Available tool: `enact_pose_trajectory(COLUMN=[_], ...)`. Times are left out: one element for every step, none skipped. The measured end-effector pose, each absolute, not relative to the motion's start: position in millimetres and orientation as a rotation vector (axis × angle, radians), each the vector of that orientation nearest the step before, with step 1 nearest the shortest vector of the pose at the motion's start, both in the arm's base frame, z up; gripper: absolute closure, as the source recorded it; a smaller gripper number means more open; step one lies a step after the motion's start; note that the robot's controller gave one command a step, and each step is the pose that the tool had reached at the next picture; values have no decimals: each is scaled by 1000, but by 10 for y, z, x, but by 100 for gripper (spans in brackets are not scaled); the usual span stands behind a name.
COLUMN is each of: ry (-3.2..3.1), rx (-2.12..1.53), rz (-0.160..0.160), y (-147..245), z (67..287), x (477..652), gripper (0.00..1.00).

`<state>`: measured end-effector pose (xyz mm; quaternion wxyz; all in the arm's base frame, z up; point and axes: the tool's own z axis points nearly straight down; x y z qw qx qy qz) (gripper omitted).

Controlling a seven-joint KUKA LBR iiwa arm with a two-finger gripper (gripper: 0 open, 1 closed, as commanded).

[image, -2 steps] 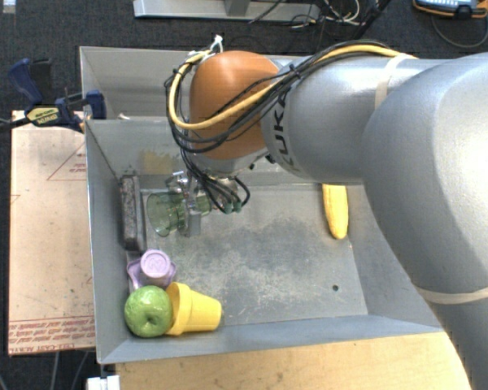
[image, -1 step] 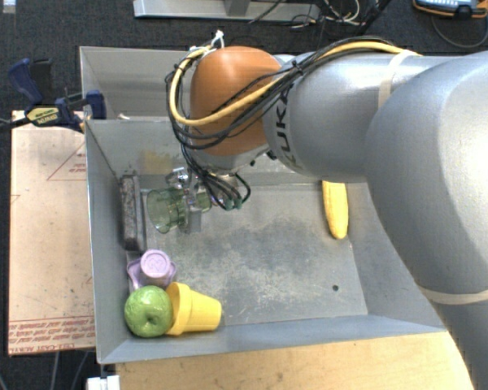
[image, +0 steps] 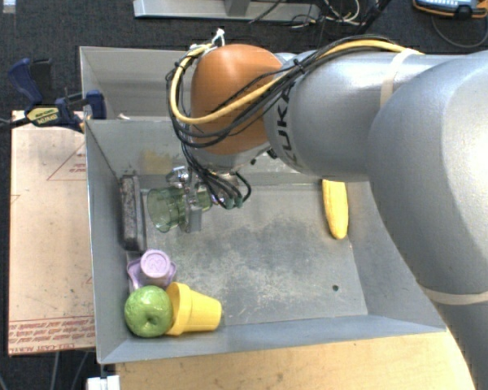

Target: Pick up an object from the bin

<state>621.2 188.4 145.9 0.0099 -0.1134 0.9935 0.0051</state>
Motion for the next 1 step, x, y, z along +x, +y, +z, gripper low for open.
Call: enact_pose_trajectory(ry=[3107], rx=[-354], rz=[15], y=[1881], z=[1525], x=[6200], gripper=[100])
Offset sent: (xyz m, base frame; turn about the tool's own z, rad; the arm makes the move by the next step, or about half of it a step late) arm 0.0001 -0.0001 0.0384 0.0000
